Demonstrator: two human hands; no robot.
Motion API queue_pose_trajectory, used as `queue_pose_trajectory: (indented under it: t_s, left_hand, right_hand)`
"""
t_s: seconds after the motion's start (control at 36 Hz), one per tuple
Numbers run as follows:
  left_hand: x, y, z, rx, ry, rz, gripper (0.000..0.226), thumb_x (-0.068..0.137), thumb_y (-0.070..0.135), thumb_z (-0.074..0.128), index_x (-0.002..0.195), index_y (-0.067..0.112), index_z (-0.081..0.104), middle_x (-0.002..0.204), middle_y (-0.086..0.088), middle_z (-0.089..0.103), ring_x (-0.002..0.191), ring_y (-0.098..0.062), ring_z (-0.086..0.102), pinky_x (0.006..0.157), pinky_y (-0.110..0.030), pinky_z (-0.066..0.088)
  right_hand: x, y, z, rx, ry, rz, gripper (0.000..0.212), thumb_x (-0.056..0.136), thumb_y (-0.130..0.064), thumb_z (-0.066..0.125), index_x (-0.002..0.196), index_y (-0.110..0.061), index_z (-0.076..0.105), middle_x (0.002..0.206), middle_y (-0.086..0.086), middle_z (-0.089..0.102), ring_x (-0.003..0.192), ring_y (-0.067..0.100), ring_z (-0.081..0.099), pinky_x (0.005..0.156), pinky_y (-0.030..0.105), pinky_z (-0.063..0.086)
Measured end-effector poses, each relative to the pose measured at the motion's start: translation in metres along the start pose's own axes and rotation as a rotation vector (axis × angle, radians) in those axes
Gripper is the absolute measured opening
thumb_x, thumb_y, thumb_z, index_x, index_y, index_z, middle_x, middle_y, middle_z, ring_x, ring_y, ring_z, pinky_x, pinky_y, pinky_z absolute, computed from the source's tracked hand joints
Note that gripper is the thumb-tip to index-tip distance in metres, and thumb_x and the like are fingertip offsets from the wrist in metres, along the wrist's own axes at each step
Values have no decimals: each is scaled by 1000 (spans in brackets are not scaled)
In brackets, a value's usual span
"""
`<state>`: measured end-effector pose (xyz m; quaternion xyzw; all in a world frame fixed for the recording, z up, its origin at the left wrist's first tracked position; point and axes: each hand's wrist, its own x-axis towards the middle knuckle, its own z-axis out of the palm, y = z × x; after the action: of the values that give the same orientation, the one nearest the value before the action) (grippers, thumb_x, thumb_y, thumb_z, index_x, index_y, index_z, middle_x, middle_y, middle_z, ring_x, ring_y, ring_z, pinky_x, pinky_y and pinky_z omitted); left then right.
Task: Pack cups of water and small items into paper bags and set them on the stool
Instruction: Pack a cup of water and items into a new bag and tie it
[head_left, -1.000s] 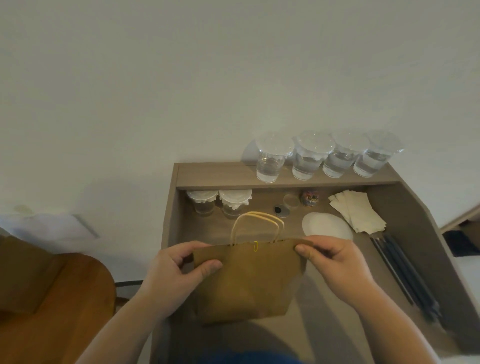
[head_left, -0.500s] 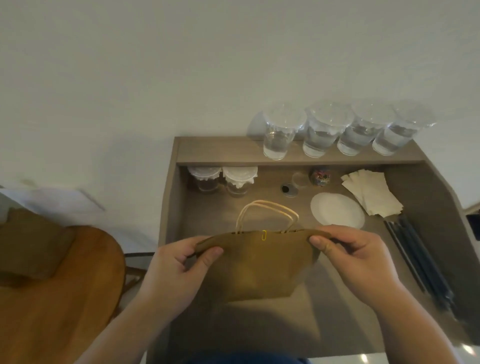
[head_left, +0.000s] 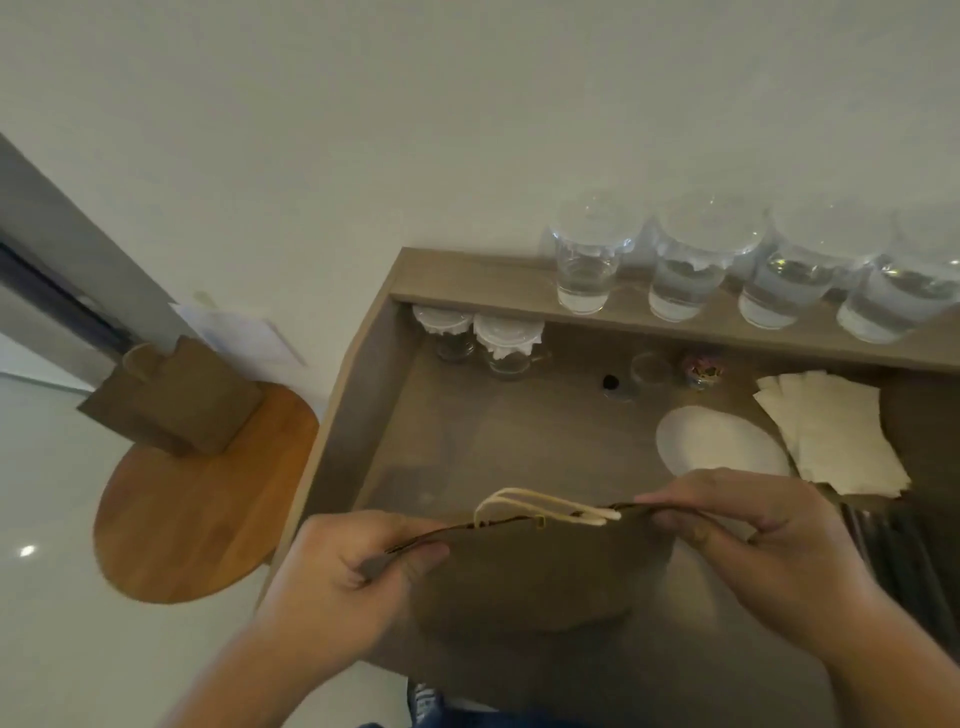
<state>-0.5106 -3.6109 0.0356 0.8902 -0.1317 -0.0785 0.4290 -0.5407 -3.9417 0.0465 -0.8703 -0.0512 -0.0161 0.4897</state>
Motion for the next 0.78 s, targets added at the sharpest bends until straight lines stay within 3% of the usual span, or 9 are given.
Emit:
queue_pose_trajectory:
  t_s: [0.06, 0.14, 0.19, 0.25, 0.33, 0.42, 0.47, 0.58, 0.78]
  left_hand:
    - [-5, 0, 0, 1, 22, -11, 12, 89, 31, 81, 98, 38, 82, 87, 20, 78, 81, -4, 75, 69, -13, 53]
    - [-14, 8, 2, -8, 4, -73, 12, 89, 34, 75, 97, 37, 82, 88, 16, 77, 82, -8, 74, 70, -16, 53]
    - [-21, 13, 4, 6, 4, -89, 14, 88, 39, 72, 98, 38, 82, 91, 16, 77, 87, -8, 73, 75, -19, 56]
    - [-29, 18, 5, 68, 11, -87, 19, 88, 47, 68, 100, 39, 81, 95, 20, 75, 92, -6, 72, 80, -25, 58]
    - [-36, 24, 8, 141, 47, -70, 24, 91, 53, 64, 101, 38, 81, 96, 25, 73, 94, -1, 70, 82, -24, 57]
    - [-50, 27, 11, 205, 51, -88, 13, 96, 43, 70, 103, 41, 80, 97, 27, 72, 96, 1, 68, 83, -22, 56]
    - [-60, 26, 12, 196, 43, -108, 17, 93, 34, 76, 106, 44, 80, 101, 28, 72, 98, 2, 68, 80, -22, 58]
    - [-93, 24, 3, 168, 97, -146, 25, 91, 32, 79, 109, 49, 79, 103, 30, 73, 99, 3, 69, 84, -16, 56]
    - [-153, 7, -14, 109, 178, -174, 49, 91, 23, 80, 111, 67, 69, 106, 36, 70, 104, 6, 66, 88, -14, 54]
  right_hand:
    - [1, 2, -5, -57, -53, -36, 15, 94, -43, 69, 103, -46, 81, 95, -25, 76, 95, 6, 74, 84, 23, 59]
    - [4, -2, -19, -252, -189, -52, 24, 91, -36, 69, 100, -58, 69, 103, -37, 68, 105, -7, 66, 82, 21, 59]
    - [4, -8, -24, -431, -324, -84, 29, 88, -52, 63, 113, -65, 58, 121, -48, 54, 125, -16, 48, 104, 21, 47]
    - [-1, -20, -21, -565, -377, -149, 53, 84, -75, 54, 134, -69, 40, 139, -52, 36, 145, -18, 23, 119, 25, 26]
    - [-4, -46, -11, -454, -304, -318, 64, 85, -77, 60, 143, -55, 47, 147, -39, 43, 155, -2, 25, 121, 36, 25]
    - [0, -66, 1, -265, -281, -497, 29, 93, -59, 67, 118, -44, 65, 132, -31, 59, 146, 5, 46, 116, 43, 42]
    - [2, -73, 5, -194, -310, -518, 10, 98, -52, 63, 101, -43, 64, 113, -30, 65, 132, 5, 59, 103, 37, 53]
    - [-1, -98, 17, -152, -395, -469, 22, 99, -66, 47, 92, -48, 57, 90, -21, 67, 90, 2, 69, 71, 17, 52]
    - [-20, -143, 58, -171, -471, -420, 44, 94, -80, 34, 93, -43, 57, 74, -11, 65, 66, 12, 64, 52, 25, 49]
